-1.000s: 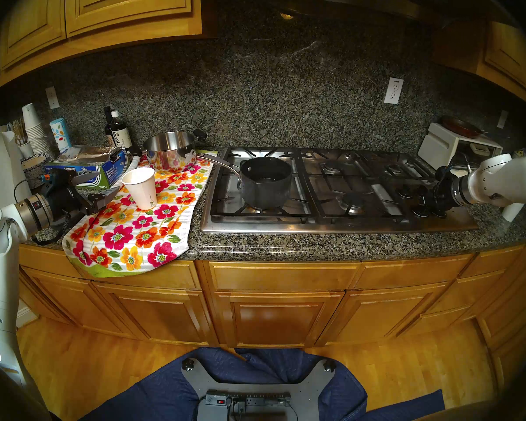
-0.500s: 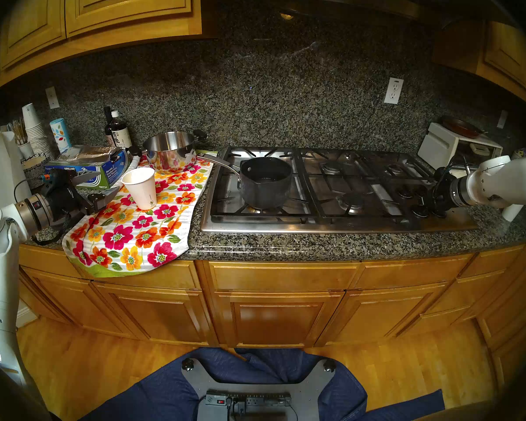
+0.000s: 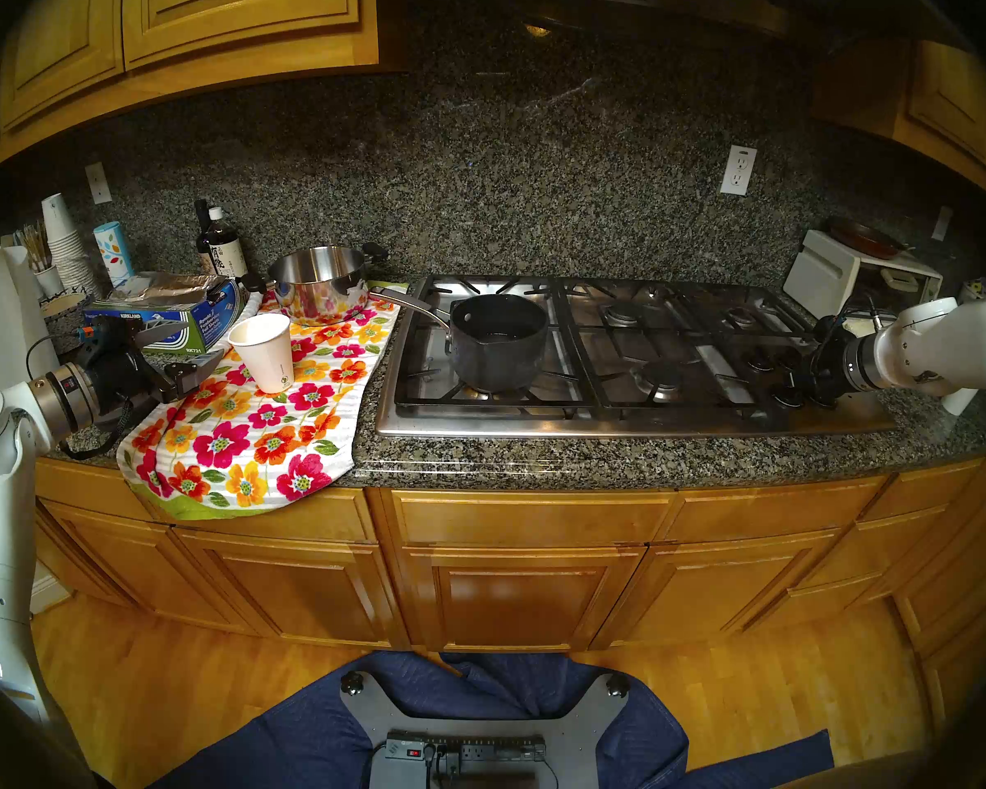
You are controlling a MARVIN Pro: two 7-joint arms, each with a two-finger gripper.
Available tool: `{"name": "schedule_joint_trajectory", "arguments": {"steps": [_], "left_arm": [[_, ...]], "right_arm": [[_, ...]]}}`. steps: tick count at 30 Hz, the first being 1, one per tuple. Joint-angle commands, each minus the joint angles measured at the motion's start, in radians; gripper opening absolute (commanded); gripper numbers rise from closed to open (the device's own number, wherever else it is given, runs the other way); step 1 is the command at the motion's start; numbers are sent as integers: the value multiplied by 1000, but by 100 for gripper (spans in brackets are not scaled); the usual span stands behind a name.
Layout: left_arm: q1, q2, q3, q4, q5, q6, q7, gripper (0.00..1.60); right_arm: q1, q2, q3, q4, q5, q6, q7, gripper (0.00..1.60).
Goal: Pick up the water cup, pour water into the pot, turn on the stove
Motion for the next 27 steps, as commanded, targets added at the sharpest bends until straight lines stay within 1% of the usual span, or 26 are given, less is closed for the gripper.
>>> {"name": "schedule_joint_trajectory", "arguments": {"steps": [1, 4, 6, 13, 19, 23, 27], "left_arm": [[-18, 11, -18, -21, -11, -3, -2, 160], [-18, 11, -18, -21, -11, -3, -2, 160], [-18, 11, -18, -21, -11, -3, -2, 160], [-18, 12, -18, -20, -11, -3, -2, 160], [-18, 12, -18, -20, -10, -4, -2, 160], [-18, 12, -18, -20, -10, -4, -2, 160], [-18, 12, -18, -20, -10, -4, -2, 160]], "right_arm": [[39, 6, -39, -31, -27, 6, 26, 0], [39, 3, -50, -31, -37, 2, 39, 0], [19, -1, -45, -26, -45, -6, 51, 0], [-38, -7, -10, -19, -47, -33, 57, 0], [-79, -17, 9, -8, -59, -40, 64, 0], [-86, -21, 5, -4, -73, -42, 75, 0], [-72, -26, -13, -7, -93, -39, 89, 0]]}}
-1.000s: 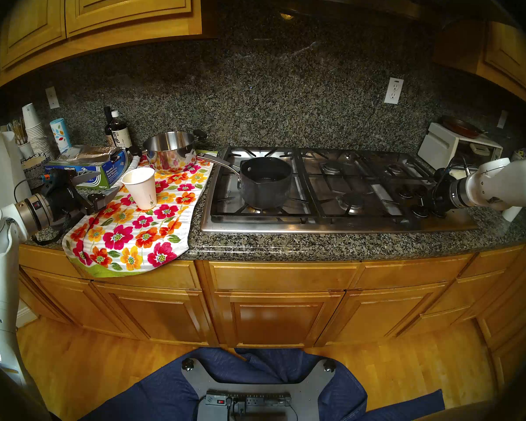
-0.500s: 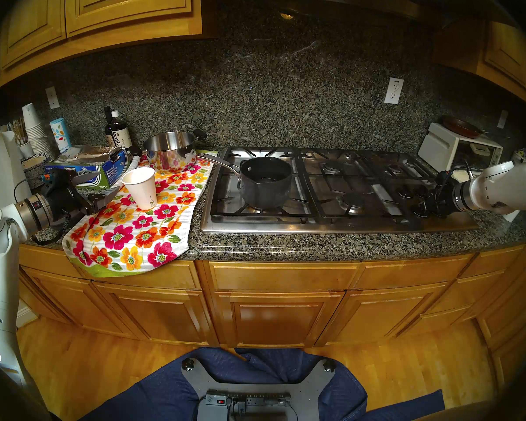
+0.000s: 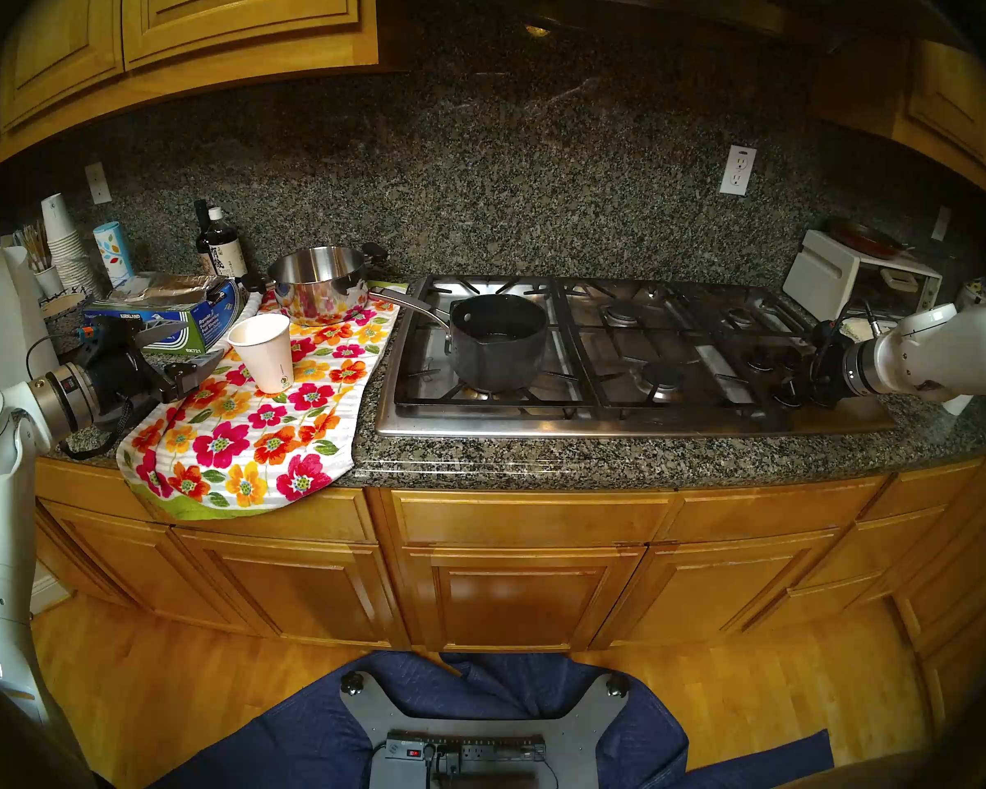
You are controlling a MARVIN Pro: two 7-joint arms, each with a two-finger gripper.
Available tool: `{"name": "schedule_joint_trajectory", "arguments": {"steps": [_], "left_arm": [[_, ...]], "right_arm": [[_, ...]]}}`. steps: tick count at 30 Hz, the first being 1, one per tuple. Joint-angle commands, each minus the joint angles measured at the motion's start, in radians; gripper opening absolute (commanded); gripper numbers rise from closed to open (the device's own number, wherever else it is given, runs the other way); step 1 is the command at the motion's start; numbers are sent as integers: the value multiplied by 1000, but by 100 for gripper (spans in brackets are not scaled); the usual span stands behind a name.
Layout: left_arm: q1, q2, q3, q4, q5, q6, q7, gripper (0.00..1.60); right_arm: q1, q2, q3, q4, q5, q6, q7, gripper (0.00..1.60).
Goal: Pick up the water cup, pour water into the pot, turn on the stove
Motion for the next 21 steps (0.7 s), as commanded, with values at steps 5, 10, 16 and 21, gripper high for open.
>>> {"name": "schedule_joint_trajectory", "arguments": {"steps": [5, 10, 16, 21], "left_arm": [[-18, 12, -18, -20, -10, -4, -2, 160], [-18, 12, -18, -20, -10, -4, -2, 160], [-18, 12, -17, -19, -10, -4, -2, 160], [-18, 12, -17, -19, -10, -4, -2, 160]], "right_arm": [[-5, -1, -50, -31, -59, 10, 69, 0], [8, -4, -86, -27, -86, 5, 92, 0], [-6, -14, -105, -21, -122, -21, 110, 0], [-32, -33, -104, -15, -159, -53, 123, 0]]}}
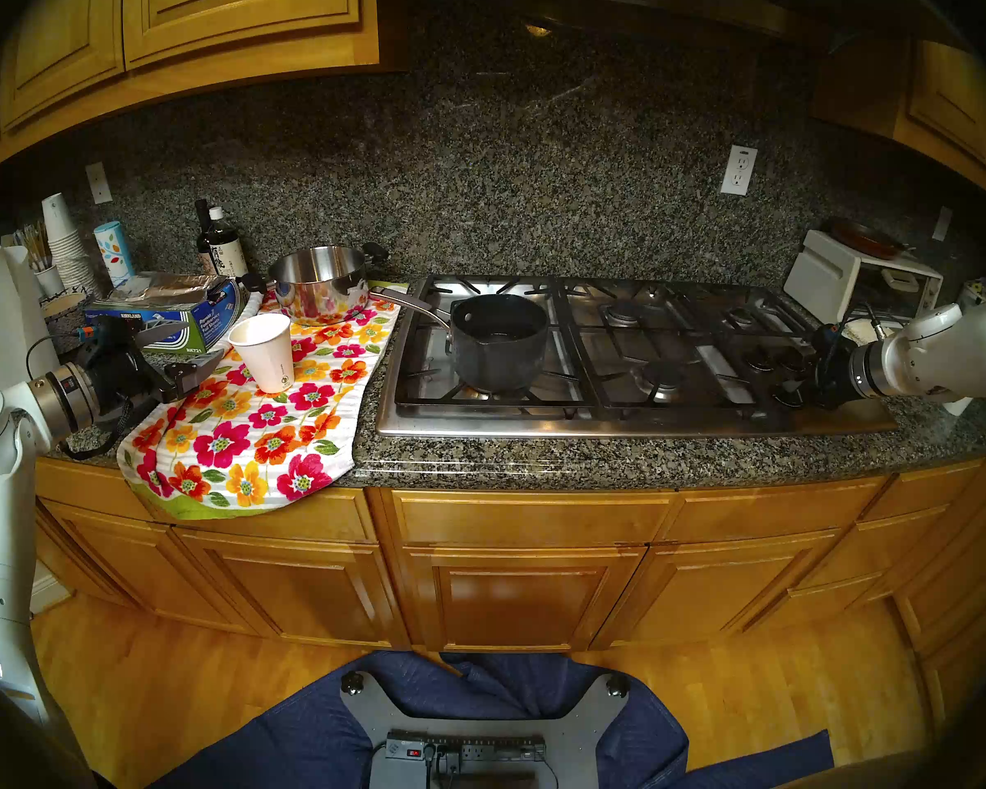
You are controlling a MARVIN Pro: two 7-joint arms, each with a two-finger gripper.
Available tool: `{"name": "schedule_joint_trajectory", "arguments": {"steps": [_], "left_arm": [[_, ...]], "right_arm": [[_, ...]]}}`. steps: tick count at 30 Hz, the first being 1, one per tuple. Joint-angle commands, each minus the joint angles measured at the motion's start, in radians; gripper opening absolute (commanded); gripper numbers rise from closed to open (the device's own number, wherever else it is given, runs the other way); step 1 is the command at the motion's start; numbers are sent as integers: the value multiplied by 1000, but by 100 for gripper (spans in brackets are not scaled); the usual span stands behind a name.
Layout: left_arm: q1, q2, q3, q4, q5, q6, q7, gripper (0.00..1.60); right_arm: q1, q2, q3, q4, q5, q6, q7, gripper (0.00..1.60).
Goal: Pick up the water cup, pour water into the pot, turn on the stove
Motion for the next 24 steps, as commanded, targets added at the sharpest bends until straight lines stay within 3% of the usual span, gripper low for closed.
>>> {"name": "schedule_joint_trajectory", "arguments": {"steps": [1, 7, 14, 24], "left_arm": [[-18, 12, -17, -19, -10, -4, -2, 160], [-18, 12, -17, -19, -10, -4, -2, 160], [-18, 12, -17, -19, -10, -4, -2, 160], [-18, 12, -17, -19, -10, -4, -1, 160]], "right_arm": [[-54, -14, -39, -22, -65, -4, 52, 0], [-71, -29, -35, -9, -96, -32, 64, 0], [-78, -73, -68, -3, -184, -72, 91, 0], [-84, -89, -105, -3, -247, -122, 101, 0]]}}
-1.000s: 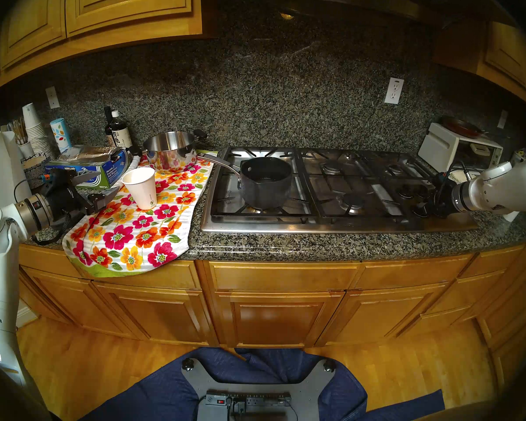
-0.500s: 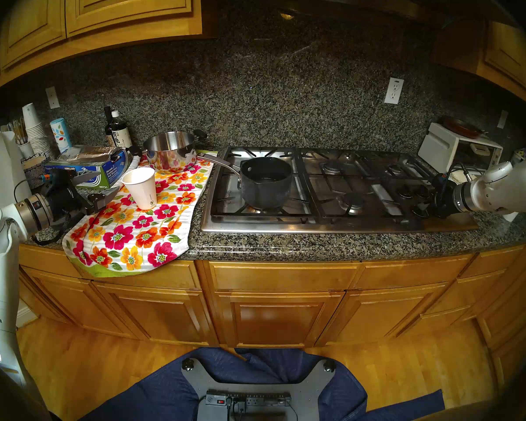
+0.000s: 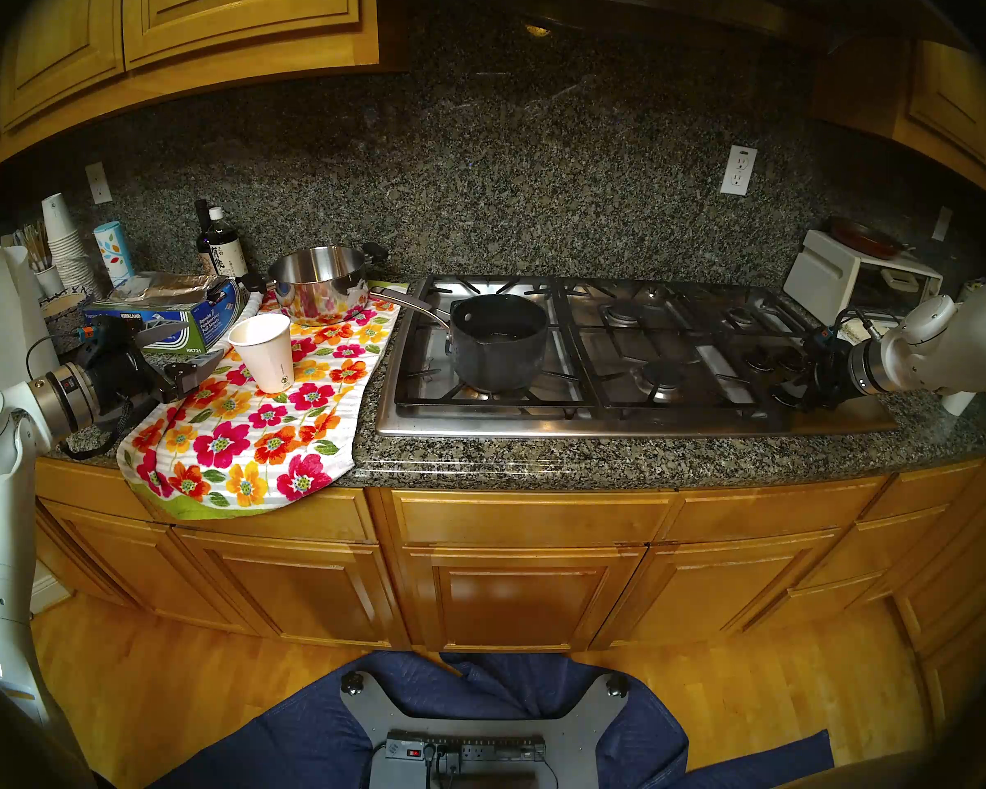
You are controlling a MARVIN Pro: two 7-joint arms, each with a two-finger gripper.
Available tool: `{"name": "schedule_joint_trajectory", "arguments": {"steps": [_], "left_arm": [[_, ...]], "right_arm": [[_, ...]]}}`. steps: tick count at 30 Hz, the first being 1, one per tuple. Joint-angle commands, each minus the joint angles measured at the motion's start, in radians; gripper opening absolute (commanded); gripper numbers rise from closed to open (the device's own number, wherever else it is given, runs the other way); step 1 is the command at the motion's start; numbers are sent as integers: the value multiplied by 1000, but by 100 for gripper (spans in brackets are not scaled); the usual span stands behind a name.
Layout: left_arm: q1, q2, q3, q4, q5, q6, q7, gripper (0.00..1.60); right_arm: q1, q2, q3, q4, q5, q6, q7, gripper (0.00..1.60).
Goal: Pick up the water cup, pour water into the pot, turn on the stove
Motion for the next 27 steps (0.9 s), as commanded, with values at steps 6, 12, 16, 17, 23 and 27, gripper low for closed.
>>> {"name": "schedule_joint_trajectory", "arguments": {"steps": [6, 12, 16, 17, 23, 27], "left_arm": [[-18, 12, -17, -19, -10, -4, -2, 160], [-18, 12, -17, -19, -10, -4, -2, 160], [-18, 12, -17, -19, -10, -4, -1, 160], [-18, 12, -17, -19, -10, -4, -1, 160], [-18, 12, -17, -19, -10, -4, -1, 160], [-18, 12, -17, -19, -10, -4, -1, 160]], "right_arm": [[-47, -10, -68, -38, -83, -30, 51, 0], [-47, -16, -88, -36, -105, -53, 52, 0], [-47, -19, -104, -33, -124, -74, 54, 0], [-47, -22, -109, -32, -134, -81, 55, 0], [-47, -27, -127, -25, -159, -112, 57, 0], [-52, -34, -133, -21, -176, -132, 54, 0]]}}
